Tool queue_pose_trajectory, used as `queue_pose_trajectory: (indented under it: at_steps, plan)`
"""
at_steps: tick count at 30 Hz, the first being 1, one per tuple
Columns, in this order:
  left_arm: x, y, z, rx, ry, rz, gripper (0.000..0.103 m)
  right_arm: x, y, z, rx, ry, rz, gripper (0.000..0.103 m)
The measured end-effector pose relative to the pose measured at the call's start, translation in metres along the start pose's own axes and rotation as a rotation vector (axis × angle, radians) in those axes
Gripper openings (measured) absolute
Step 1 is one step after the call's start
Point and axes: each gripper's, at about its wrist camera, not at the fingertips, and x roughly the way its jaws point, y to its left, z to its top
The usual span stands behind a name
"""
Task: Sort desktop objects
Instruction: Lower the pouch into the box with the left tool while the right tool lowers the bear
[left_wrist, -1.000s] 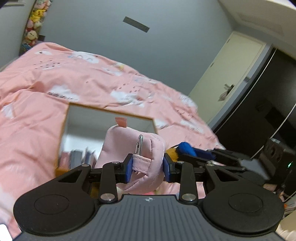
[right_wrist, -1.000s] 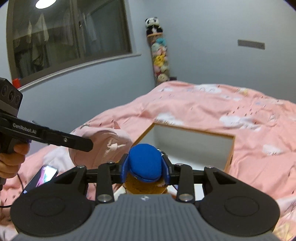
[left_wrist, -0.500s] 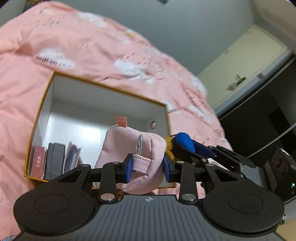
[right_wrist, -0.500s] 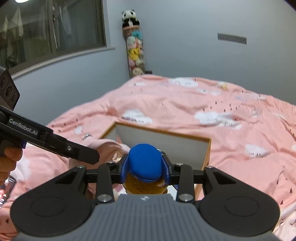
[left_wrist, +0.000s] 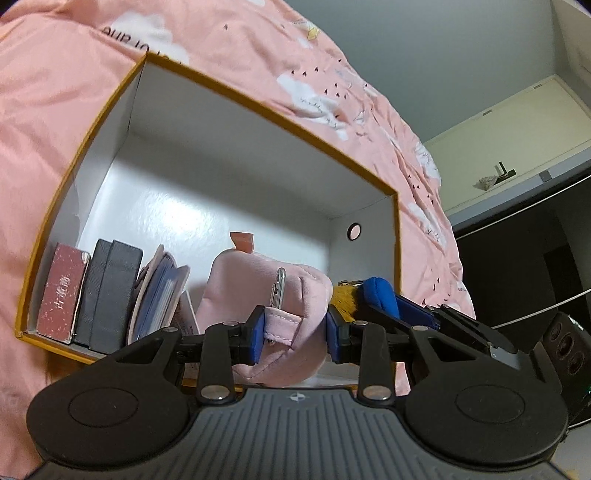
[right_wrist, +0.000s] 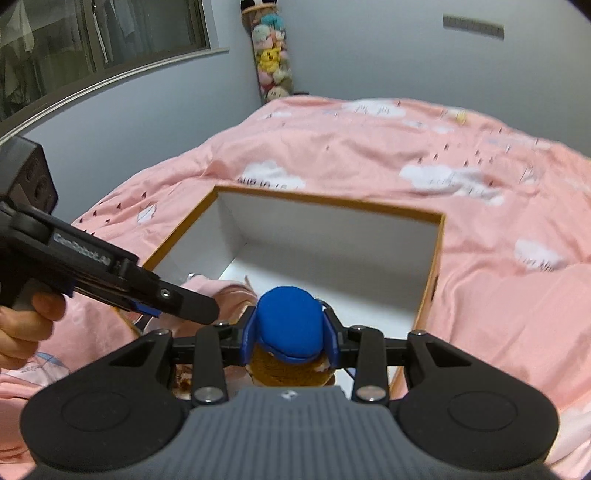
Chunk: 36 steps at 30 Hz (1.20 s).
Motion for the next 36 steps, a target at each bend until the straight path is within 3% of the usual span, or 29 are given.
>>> queue_pose_trajectory:
  at_steps: [10,16,19,25,36]
  plan:
    - [0.021,0.006,0.001,0.049,0.04,0.044,0.038,0.014,-0.001,0.003,-0.028,0.113,0.008,0.039]
    - [0.015,0.001,-0.002,0.127,0.032,0.122,0.041,0.013,0.001,0.015,-0.086,0.185,0.017,0.039]
    - [0.011,0.002,-0.002,0.144,0.04,0.126,0.041,0.011,0.002,0.024,-0.117,0.25,0.073,0.039]
    - [0.007,-0.001,-0.005,0.165,0.037,0.142,0.041,0.03,0.007,0.031,-0.153,0.318,0.077,0.039]
    - [0.012,0.008,-0.001,0.108,0.035,0.094,0.041,0.055,0.014,0.022,-0.128,0.319,0.103,0.039]
